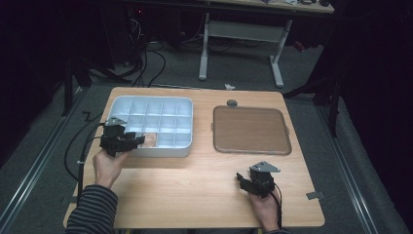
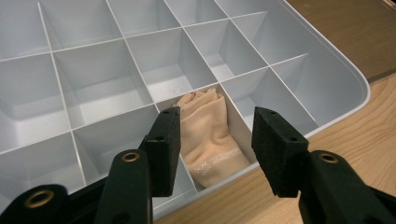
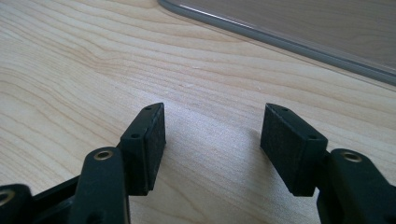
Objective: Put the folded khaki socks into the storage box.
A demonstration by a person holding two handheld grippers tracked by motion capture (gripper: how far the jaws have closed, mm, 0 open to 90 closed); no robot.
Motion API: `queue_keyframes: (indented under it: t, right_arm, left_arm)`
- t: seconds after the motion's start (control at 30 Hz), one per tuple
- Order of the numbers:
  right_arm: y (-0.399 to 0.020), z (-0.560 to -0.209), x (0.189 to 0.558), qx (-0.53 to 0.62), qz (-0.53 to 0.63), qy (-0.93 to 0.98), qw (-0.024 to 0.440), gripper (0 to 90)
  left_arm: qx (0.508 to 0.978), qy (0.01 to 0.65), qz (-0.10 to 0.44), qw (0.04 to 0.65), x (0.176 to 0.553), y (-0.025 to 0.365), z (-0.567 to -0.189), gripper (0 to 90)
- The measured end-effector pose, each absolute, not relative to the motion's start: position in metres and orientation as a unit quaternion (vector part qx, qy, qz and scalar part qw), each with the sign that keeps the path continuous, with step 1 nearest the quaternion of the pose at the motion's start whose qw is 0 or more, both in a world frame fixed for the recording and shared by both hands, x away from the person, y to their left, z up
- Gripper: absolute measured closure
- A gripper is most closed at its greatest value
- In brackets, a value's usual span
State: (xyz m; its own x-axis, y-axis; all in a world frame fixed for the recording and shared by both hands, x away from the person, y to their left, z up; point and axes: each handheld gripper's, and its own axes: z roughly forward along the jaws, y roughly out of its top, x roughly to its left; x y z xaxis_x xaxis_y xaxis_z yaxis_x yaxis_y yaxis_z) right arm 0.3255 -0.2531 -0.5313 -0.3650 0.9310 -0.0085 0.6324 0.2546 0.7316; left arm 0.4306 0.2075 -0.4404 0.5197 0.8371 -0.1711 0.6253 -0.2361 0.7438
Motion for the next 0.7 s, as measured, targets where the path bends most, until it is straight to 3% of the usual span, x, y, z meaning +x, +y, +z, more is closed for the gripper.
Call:
queue_keyframes:
  t: [0.7]
  right_arm:
    - [-0.253, -0.531, 0.325, 0.516, 0.328, 0.758, 0.227, 40.4]
  left_arm:
    - [0.766, 0.475, 0.154, 0.404, 0.407, 0.212, -0.429, 49.4]
